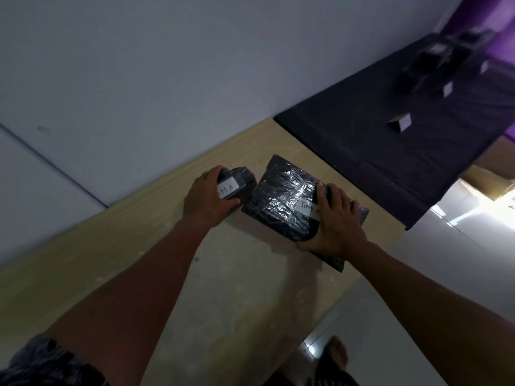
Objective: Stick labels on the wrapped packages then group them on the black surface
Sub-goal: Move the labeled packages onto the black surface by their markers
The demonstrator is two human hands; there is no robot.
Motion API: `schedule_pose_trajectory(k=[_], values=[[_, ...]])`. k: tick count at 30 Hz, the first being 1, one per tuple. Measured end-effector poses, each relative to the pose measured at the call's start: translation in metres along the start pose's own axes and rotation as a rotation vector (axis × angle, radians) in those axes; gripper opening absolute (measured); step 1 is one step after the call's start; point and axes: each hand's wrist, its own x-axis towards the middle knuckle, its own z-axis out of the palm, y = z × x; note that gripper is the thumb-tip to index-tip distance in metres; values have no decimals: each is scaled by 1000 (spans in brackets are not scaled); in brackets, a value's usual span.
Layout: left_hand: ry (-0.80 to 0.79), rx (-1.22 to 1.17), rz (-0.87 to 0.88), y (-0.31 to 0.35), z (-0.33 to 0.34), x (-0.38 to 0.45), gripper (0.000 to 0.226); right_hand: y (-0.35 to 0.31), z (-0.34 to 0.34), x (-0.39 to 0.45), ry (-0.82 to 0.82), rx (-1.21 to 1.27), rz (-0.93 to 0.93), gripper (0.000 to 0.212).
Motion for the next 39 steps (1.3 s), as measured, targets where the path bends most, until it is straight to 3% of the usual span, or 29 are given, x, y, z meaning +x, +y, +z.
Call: schedule_pose_trajectory(k=[13,23,39], values=[[-27,36,108,145,60,23,87,157,-49,-16,72,78,152,151],[5,27,136,272,126,55,90,290,-90,-3,119,111,156,151],[8,6,134,353,198,163,90,407,-108,101,135,146,187,152]])
